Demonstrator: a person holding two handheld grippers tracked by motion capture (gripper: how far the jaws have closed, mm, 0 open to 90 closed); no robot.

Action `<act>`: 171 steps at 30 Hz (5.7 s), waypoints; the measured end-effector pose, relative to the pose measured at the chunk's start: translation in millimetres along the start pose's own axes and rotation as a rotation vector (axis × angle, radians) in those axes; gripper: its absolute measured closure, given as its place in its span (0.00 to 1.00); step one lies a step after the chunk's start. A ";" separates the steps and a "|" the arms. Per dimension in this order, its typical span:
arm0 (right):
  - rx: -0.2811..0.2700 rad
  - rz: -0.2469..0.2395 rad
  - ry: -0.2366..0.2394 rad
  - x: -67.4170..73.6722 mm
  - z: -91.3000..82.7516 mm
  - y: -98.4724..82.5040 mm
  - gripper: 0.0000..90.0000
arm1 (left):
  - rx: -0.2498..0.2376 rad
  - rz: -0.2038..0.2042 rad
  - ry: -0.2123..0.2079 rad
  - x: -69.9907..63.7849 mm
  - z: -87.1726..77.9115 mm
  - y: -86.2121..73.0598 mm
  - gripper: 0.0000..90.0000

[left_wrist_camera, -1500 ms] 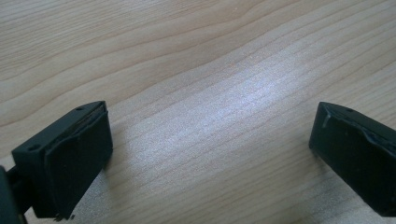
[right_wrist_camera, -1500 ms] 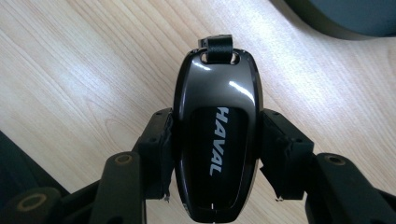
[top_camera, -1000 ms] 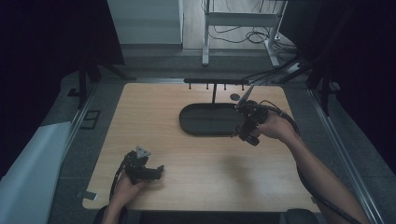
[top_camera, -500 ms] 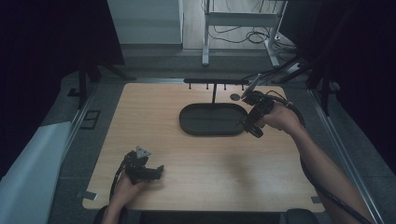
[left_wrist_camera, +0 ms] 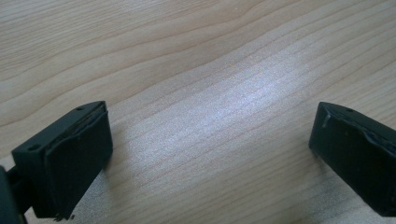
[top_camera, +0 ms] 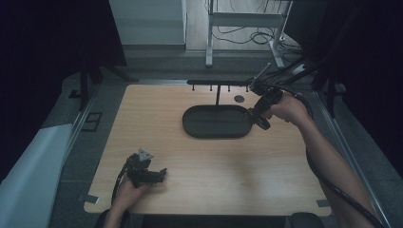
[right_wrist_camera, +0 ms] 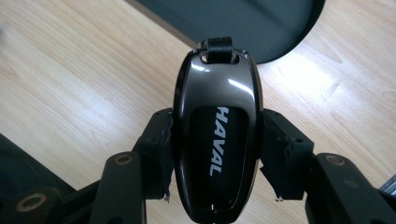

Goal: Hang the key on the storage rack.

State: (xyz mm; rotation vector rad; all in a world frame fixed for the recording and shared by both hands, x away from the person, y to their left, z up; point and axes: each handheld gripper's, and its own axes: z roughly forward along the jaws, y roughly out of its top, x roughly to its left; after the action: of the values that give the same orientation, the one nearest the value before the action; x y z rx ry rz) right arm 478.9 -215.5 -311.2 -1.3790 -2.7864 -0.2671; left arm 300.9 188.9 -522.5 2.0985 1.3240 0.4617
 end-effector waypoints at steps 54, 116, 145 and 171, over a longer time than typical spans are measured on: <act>-0.085 0.186 -0.077 -33.9 -49.5 63.7 0.54 | -0.001 -0.001 0.002 -0.3 0.1 -0.2 0.00; -0.118 0.232 -0.151 -57.0 75.3 57.6 0.54 | -0.003 -0.003 0.002 -0.4 0.2 -0.2 0.00; -0.210 0.104 -0.128 -46.4 67.4 53.7 0.15 | -0.003 0.000 0.003 -0.2 0.3 -0.2 0.00; -0.311 -0.053 -0.075 -29.8 68.9 11.8 0.00 | -0.001 -0.001 0.002 -0.3 0.1 -0.1 0.00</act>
State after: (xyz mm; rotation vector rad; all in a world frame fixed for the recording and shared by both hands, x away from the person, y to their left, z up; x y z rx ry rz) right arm 510.3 -220.8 -380.2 -1.3962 -2.9422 -0.6897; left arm 300.7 188.6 -522.7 2.0967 1.3253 0.4638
